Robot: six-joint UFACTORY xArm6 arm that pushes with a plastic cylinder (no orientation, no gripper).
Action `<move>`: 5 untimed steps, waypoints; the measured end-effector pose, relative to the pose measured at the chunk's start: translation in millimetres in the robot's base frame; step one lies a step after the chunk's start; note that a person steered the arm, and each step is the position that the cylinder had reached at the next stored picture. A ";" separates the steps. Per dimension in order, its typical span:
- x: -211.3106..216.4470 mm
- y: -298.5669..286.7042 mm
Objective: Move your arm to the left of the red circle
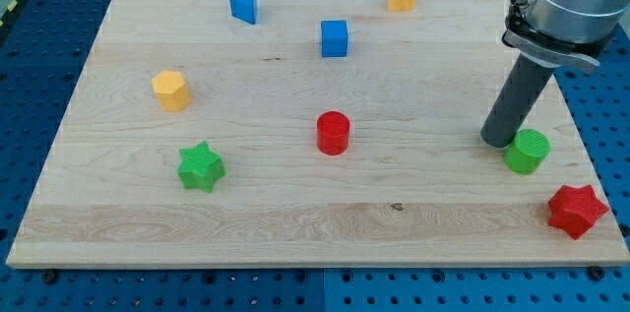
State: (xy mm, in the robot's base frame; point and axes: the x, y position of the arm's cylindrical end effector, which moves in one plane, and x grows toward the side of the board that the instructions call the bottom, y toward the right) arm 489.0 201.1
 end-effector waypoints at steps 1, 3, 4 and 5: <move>9.8 13.1; 28.9 30.2; 28.9 31.8; 28.7 31.8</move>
State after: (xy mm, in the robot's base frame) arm 517.7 233.0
